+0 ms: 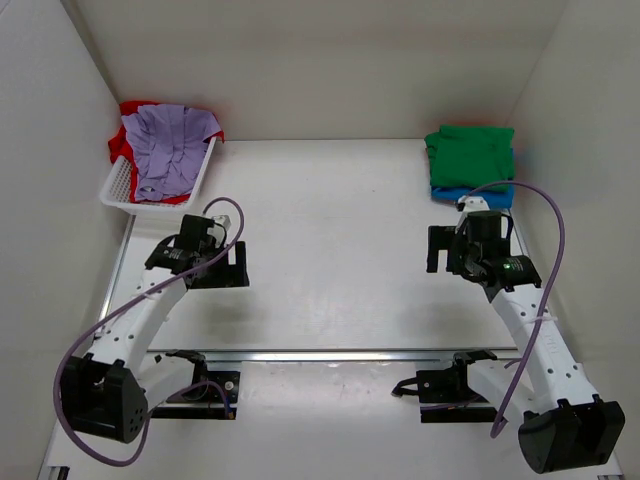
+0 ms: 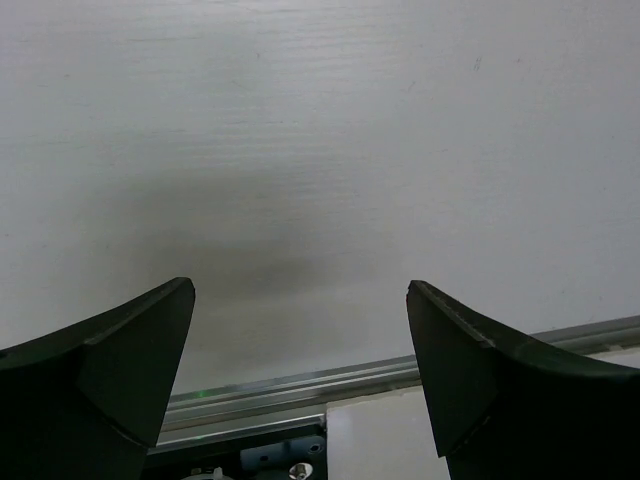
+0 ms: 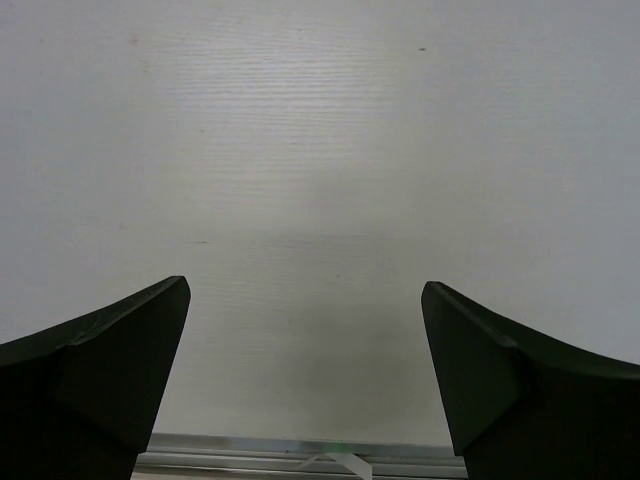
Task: Fold and stack the t-shirts
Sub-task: Grab crumpled tshirt from bin with the left arm
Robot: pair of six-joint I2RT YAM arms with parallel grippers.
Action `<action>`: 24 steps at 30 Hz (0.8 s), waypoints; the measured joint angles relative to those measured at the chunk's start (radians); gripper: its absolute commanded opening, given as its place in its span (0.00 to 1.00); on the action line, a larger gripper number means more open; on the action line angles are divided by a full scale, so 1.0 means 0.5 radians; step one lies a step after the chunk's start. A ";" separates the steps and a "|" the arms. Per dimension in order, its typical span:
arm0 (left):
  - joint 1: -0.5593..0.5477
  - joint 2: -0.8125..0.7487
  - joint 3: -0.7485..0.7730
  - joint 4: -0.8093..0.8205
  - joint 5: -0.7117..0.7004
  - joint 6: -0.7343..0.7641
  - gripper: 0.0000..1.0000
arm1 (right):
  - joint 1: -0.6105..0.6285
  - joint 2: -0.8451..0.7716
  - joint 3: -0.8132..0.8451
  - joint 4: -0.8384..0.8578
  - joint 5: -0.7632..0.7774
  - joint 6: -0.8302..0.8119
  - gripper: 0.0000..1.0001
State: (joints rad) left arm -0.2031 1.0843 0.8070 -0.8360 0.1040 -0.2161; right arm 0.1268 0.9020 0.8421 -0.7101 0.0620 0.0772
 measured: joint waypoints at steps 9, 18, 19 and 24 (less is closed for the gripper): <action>-0.113 -0.449 -0.198 0.140 0.063 -0.127 0.84 | 0.034 0.002 -0.012 -0.017 -0.134 0.027 0.99; 0.175 0.689 1.167 0.005 -0.011 -0.007 0.64 | 0.048 0.070 0.116 0.023 -0.331 0.100 0.99; 0.248 0.952 1.617 0.124 -0.126 0.021 0.79 | 0.052 0.095 0.118 0.063 -0.375 0.126 1.00; 0.488 1.775 2.860 0.212 -0.346 0.041 0.80 | 0.107 0.143 0.052 0.243 -0.468 0.240 0.99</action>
State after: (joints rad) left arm 0.0406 1.9717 2.2372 -0.7300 -0.0692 -0.1955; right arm 0.1802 0.9737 0.8680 -0.5888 -0.1722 0.1974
